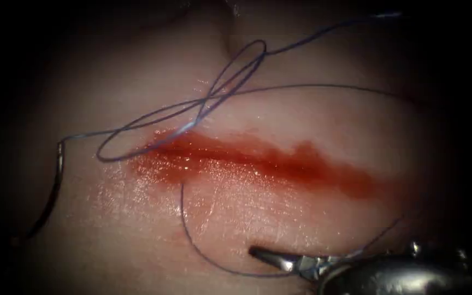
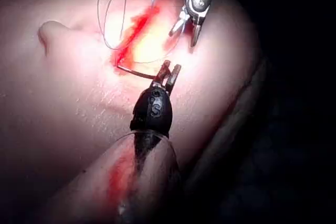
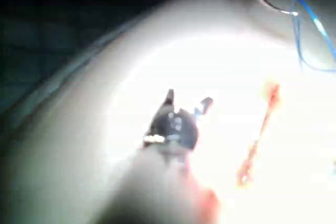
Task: Wound Closure
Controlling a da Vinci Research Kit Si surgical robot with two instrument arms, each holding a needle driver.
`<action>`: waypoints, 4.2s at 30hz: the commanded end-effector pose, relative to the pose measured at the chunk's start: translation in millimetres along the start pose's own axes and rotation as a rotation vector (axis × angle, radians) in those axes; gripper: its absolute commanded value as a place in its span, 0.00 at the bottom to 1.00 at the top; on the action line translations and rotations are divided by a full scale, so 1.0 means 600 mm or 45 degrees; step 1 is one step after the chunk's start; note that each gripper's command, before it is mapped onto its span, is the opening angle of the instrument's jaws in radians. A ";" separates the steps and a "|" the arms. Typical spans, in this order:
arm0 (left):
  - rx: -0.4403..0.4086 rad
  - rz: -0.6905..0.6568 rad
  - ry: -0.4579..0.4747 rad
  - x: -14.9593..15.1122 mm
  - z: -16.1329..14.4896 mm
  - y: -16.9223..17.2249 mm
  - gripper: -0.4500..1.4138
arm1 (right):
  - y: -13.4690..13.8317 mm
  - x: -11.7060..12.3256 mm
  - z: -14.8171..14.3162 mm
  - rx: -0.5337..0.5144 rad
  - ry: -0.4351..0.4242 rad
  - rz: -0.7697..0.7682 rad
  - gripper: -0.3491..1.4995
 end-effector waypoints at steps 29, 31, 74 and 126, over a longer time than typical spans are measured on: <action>-0.005 -0.005 0.002 -0.0013 0.0011 0.0006 0.00 | 0.0050 -0.0031 0.0149 -0.146 0.060 -0.063 0.00; -0.005 -0.005 0.002 -0.0013 0.0011 0.0007 0.00 | 0.0050 -0.0035 0.0146 -0.136 0.044 -0.066 0.00; -0.002 -0.002 0.002 -0.0016 0.0023 0.0007 0.00 | -0.0036 0.0016 -0.0022 -0.097 0.006 -0.016 0.66; -0.006 0.002 -0.010 -0.0022 0.0024 0.0009 0.00 | 0.0050 -0.0001 0.0171 -0.088 -0.547 0.907 0.00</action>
